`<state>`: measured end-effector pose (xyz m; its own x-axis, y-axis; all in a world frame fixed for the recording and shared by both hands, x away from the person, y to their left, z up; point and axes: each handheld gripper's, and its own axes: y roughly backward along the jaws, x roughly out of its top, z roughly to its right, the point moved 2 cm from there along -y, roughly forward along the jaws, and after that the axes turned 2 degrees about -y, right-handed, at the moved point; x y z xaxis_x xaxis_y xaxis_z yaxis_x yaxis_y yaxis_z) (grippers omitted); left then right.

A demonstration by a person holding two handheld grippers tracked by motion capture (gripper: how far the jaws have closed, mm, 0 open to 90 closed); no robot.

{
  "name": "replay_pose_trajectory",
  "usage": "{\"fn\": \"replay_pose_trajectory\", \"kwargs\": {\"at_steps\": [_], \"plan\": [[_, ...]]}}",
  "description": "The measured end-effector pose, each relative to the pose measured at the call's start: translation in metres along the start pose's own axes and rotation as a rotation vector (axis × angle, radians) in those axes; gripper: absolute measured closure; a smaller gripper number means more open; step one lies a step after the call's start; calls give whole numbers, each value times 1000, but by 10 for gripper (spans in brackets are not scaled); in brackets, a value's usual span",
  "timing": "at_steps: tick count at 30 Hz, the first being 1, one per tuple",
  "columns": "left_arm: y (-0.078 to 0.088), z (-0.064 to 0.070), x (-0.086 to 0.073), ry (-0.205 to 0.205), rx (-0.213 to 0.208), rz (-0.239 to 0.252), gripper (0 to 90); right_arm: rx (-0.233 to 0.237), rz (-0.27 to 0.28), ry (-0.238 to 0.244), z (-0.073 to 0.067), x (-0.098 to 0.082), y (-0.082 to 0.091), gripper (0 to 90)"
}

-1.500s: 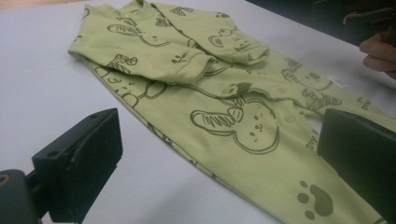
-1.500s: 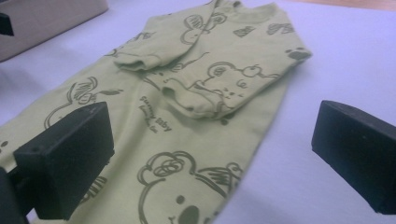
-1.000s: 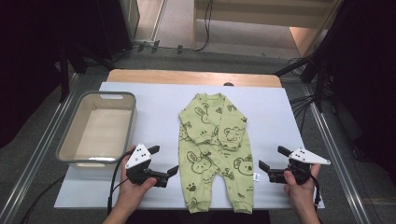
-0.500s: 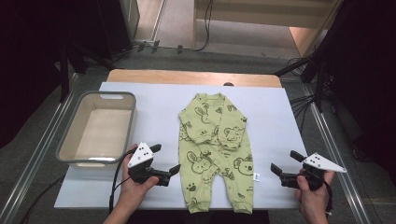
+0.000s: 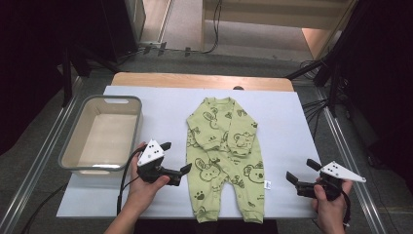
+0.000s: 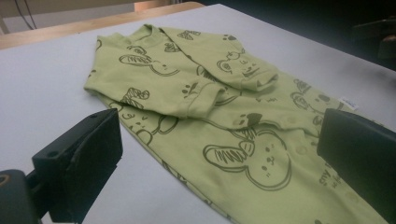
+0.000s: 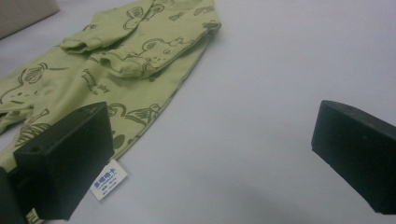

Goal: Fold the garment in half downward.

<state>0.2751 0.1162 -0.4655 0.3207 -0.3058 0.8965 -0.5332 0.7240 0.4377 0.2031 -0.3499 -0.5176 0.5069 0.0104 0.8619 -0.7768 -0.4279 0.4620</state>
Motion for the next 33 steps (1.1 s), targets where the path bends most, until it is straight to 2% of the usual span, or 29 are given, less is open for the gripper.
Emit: {"fn": "replay_pose_trajectory", "kwargs": {"at_steps": [6,12,18,33], "plan": [[-8,2,12,7,-15,13,0,3,0,7,0,-1,0,0],[-21,3,24,-6,-28,5,0,3,-13,13,0,-2,-3,0],[-33,-5,36,8,-25,11,0,9,-18,26,0,-3,-6,0],[-58,-18,56,4,-20,-4,0,10,-11,24,1,-2,-4,0]]}}
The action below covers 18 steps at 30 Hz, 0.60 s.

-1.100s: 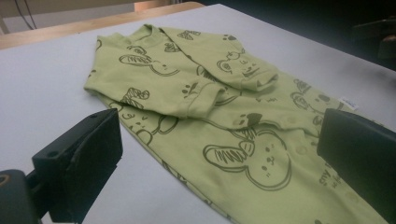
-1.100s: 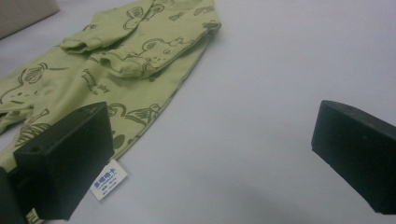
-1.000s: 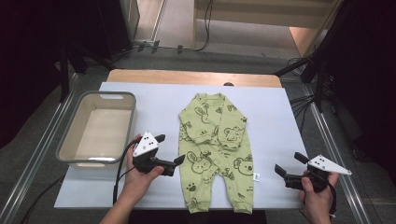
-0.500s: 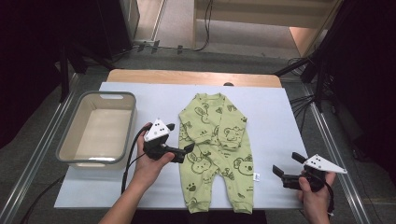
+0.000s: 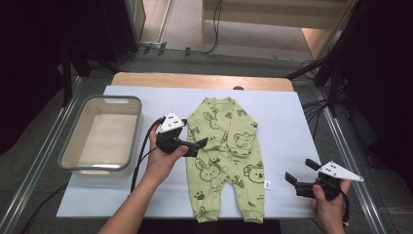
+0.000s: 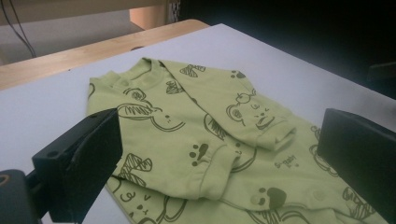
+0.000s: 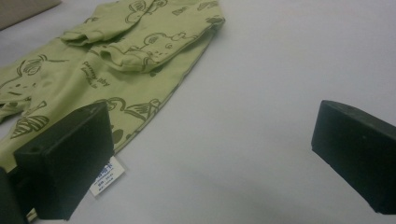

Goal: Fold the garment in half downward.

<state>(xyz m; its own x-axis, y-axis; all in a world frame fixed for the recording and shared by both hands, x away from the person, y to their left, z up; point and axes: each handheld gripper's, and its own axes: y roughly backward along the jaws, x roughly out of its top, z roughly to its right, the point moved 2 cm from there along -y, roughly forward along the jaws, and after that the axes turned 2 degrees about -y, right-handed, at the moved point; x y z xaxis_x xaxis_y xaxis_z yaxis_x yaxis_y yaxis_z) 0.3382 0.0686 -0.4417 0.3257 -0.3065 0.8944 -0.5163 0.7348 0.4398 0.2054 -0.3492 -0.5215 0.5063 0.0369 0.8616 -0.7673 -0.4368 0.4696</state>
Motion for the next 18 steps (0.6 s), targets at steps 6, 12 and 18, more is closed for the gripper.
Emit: {"fn": "replay_pose_trajectory", "kwargs": {"at_steps": [6,12,18], "plan": [[-8,-5,7,4,-4,2,3,-8,6,-5,1,-1,4,0],[-16,-10,15,9,-3,2,3,-8,15,-1,0,0,6,0],[-29,-20,20,19,5,-8,5,-4,18,7,-2,0,5,0]]}}
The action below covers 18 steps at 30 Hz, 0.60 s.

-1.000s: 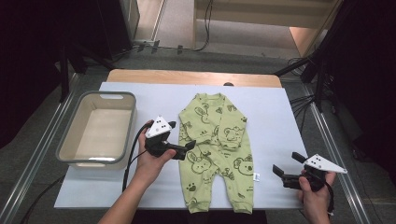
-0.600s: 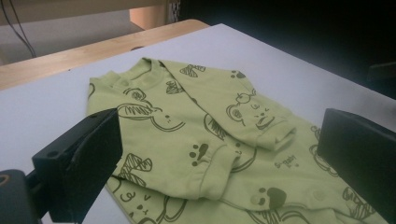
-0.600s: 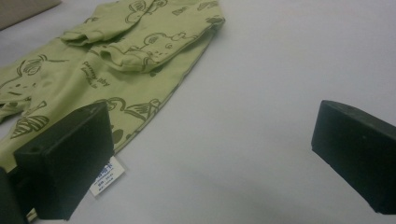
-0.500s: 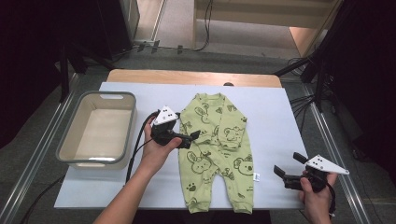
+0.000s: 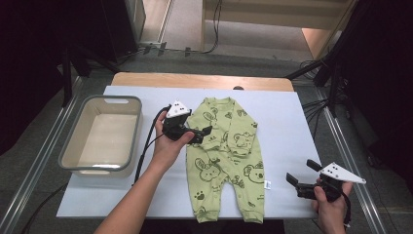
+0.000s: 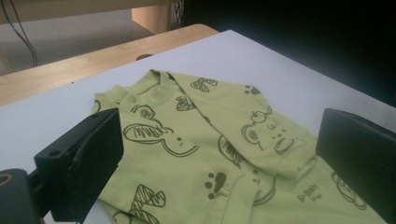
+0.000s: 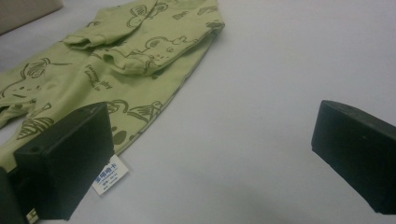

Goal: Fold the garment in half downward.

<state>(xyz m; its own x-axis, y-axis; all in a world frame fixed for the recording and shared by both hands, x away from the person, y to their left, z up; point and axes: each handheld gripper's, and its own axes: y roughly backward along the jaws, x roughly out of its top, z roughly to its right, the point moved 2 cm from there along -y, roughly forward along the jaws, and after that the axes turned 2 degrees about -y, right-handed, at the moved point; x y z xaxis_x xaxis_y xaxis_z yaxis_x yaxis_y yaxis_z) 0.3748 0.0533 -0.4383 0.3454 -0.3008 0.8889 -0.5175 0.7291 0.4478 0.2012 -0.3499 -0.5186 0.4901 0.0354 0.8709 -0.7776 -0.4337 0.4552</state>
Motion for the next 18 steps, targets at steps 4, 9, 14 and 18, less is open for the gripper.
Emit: {"fn": "replay_pose_trajectory", "kwargs": {"at_steps": [4,9,14,18], "plan": [[-10,-8,3,15,7,-9,6,2,-4,-3,0,0,0,0],[-20,-19,3,51,5,-23,16,3,-6,-6,-1,0,-1,0],[-30,-32,2,83,11,-39,19,11,-7,0,-4,1,-2,0],[-37,-39,2,94,16,-55,41,12,-12,-1,-4,0,-4,0]]}}
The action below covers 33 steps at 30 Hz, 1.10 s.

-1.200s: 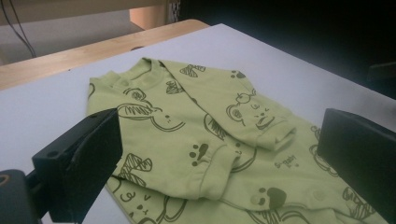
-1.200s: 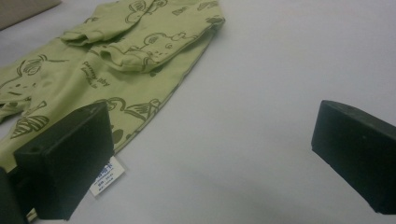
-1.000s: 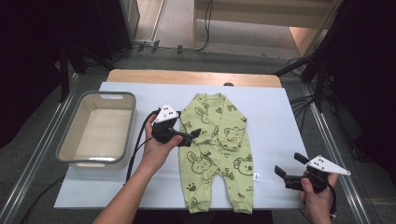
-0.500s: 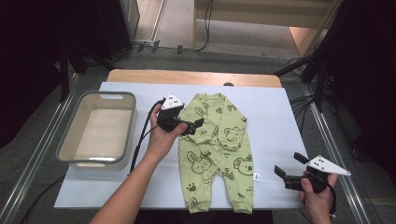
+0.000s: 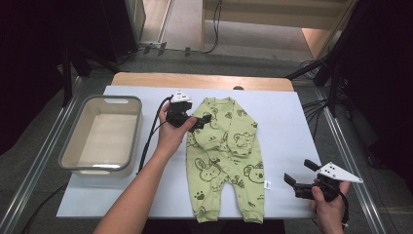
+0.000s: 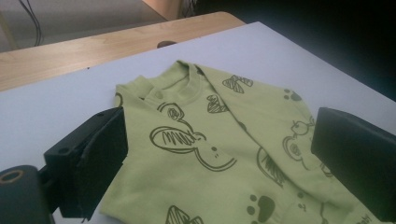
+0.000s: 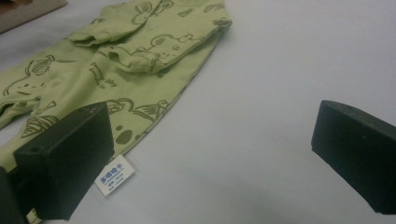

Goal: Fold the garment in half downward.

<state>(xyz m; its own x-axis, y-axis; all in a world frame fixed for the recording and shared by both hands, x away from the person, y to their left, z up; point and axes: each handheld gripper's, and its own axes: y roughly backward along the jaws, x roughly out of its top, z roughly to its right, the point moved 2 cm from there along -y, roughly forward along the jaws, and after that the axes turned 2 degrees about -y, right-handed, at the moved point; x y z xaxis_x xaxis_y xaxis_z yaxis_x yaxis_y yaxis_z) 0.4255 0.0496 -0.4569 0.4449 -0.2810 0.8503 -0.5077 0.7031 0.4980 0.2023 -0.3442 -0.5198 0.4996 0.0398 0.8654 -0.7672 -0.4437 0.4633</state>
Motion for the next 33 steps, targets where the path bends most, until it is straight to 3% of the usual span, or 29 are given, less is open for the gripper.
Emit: {"fn": "replay_pose_trajectory", "kwargs": {"at_steps": [2,8,20,27,33], "plan": [[-4,-4,0,18,-12,-5,45,1,2,3,0,0,-1,0],[-16,-18,-2,32,7,-39,101,0,-5,5,0,-1,-3,0],[-38,-41,1,75,117,-95,336,5,-8,-1,0,-2,-4,0],[-54,-51,0,113,117,-124,447,6,-10,-6,1,-3,-5,0],[-71,-56,-4,110,172,-151,449,6,-9,-10,1,-3,-5,0]]}}
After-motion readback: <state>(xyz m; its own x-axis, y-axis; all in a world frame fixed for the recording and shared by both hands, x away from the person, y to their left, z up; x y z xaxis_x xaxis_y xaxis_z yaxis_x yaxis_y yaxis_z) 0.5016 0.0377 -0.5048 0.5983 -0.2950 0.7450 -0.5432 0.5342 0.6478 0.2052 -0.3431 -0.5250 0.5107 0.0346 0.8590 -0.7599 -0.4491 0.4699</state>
